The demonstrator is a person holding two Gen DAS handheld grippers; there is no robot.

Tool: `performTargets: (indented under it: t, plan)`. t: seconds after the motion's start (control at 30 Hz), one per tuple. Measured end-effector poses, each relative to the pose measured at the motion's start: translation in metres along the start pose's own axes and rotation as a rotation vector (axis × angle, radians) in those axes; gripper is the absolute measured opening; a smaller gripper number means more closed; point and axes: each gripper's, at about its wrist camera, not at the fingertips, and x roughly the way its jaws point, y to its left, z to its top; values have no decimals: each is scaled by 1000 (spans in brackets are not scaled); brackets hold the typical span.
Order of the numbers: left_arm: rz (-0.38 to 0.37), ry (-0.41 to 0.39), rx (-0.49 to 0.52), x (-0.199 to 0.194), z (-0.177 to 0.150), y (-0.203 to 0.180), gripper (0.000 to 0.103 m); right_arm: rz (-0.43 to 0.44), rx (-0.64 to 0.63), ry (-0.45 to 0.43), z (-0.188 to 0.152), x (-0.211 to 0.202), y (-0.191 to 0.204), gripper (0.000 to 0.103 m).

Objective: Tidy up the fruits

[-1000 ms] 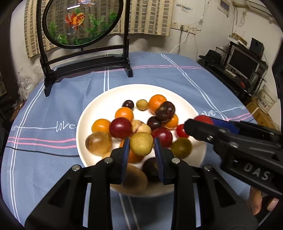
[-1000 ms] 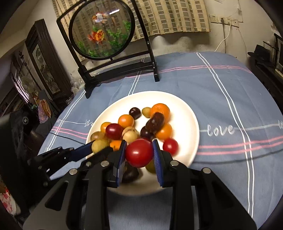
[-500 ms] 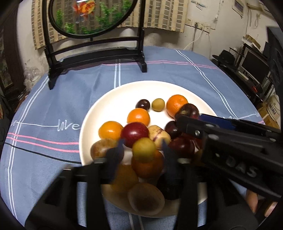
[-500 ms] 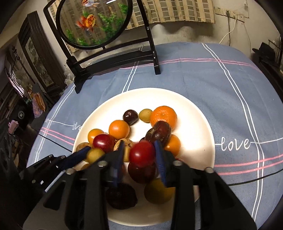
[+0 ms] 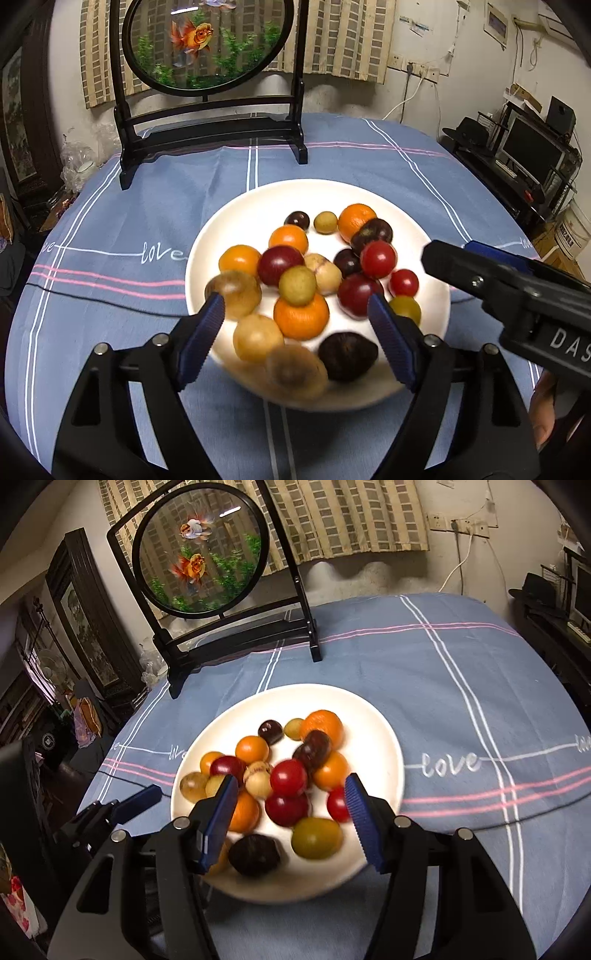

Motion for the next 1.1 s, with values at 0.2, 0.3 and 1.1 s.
performTargets:
  t: [0.2,0.3,1.1]
  plan:
    - [8,14,-8,-19,-26,-5,94,-75,6,13,-32,-20,-9,61]
    - [30,29,14,-24,-38,-8,94,-132,-9,28,-52,-28,-13,62]
    - [79,35,2,-59,-81,-4,94,-288,-64,78,-113,-47,-27,62]
